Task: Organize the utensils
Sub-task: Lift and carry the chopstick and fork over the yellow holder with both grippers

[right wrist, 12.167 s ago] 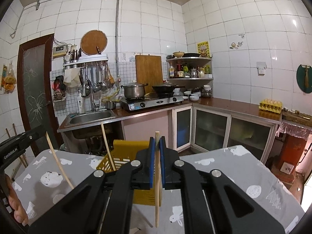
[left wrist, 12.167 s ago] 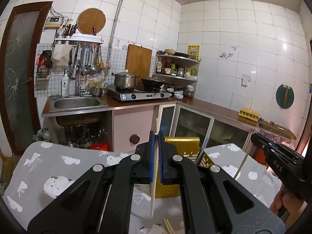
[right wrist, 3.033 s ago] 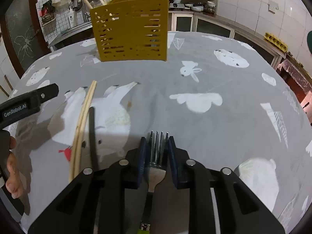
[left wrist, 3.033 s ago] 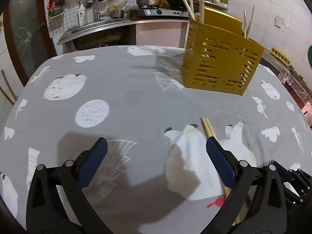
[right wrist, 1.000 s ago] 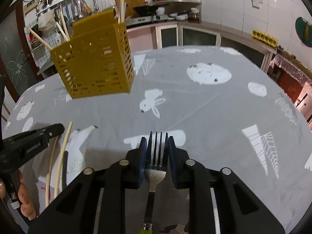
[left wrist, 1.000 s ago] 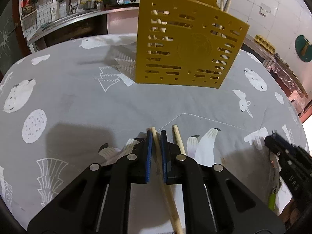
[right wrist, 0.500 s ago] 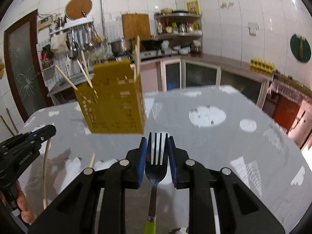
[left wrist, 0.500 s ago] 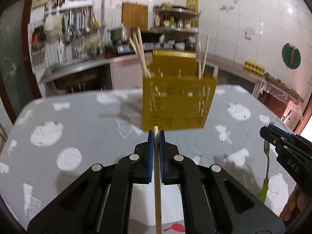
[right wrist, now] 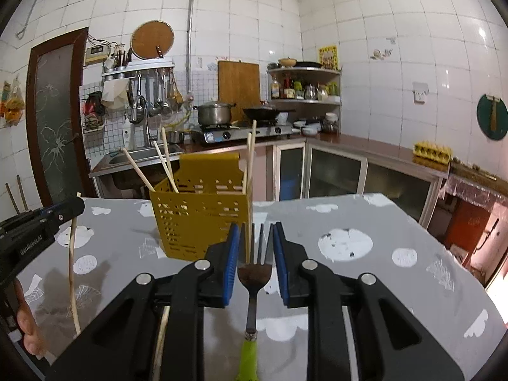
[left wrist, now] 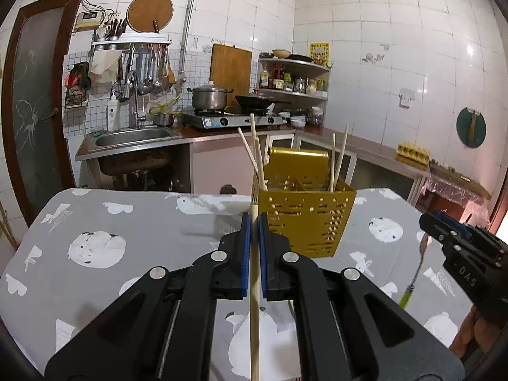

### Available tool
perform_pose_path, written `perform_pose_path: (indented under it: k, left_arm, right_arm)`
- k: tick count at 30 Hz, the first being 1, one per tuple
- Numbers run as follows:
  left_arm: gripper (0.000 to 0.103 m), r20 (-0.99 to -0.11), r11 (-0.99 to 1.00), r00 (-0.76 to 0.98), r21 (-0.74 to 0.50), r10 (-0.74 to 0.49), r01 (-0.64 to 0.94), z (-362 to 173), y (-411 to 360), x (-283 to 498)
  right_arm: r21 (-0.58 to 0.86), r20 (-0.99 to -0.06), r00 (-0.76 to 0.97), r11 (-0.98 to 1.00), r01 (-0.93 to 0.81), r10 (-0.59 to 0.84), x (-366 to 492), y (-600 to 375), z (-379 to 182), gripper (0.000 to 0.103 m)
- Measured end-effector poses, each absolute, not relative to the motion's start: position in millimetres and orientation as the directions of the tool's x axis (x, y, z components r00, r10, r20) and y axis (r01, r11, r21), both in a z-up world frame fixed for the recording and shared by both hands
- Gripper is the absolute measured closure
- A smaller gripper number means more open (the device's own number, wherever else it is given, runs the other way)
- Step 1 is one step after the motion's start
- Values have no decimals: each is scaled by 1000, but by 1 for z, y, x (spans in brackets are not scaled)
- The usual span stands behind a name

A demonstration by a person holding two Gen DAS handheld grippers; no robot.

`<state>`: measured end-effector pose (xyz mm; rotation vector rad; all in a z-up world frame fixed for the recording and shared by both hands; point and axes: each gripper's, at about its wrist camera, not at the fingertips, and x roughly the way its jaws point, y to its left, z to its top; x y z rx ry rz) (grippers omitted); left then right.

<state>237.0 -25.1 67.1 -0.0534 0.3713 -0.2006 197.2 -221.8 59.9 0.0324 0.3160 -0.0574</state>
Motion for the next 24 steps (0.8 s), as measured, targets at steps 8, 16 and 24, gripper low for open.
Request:
perform_pose_path:
  k: [8, 16, 24]
  left_arm:
    - [99, -297, 974, 928, -92, -224, 206, 81, -23, 239]
    - [99, -261, 968, 933, -112, -247, 225, 97, -22, 250]
    - [99, -207, 962, 942, -117, -265, 245, 135, -31, 267]
  right_arm:
    - [6, -269, 962, 999, 50, -46, 206, -217, 70, 81]
    - [15, -252, 967, 999, 42, -37, 216, -221, 84, 81]
    - [44, -223, 974, 998, 47, -36, 230, -230, 116, 81]
